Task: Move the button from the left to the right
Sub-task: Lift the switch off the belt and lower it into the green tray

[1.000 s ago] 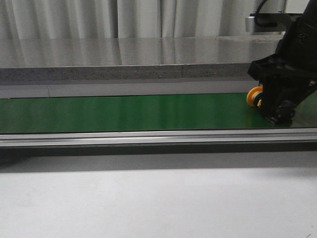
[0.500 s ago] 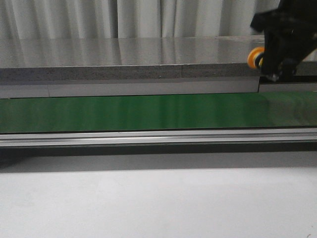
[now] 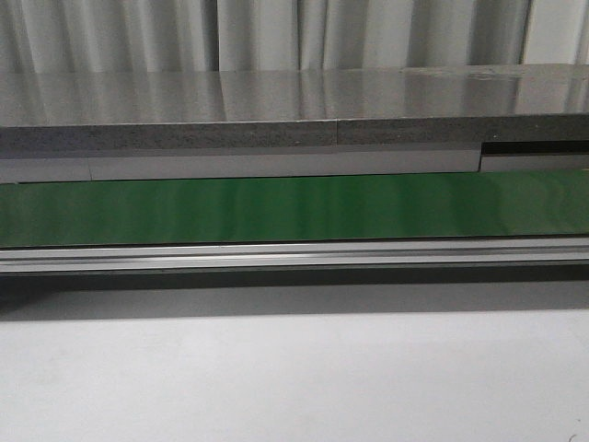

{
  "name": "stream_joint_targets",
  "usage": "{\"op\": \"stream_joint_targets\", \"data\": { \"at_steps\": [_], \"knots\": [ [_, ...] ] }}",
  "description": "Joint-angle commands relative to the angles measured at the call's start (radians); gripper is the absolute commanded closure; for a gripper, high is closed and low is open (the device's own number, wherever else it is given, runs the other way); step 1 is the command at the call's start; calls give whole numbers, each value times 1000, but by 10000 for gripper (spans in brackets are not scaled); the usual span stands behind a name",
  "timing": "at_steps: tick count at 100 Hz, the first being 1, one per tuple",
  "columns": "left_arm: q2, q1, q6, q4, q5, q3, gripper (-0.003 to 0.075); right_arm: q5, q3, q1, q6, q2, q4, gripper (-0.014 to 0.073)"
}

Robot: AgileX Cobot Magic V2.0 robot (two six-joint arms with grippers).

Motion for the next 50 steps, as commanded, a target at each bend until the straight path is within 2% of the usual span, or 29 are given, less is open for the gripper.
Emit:
{"op": "stream_joint_targets", "data": {
  "at_steps": [1,24,50],
  "knots": [
    [9,-10,-4,-12,-81,-28,741,-27,-37,-68,-19,-19,-2,429],
    [9,-10,-4,-12,-81,-28,741,-50,-37,-166,-22,58,-10,429],
    [9,-10,-4,-12,-81,-28,741,-81,-37,-178,-106,178,-49,429]
  ]
}}
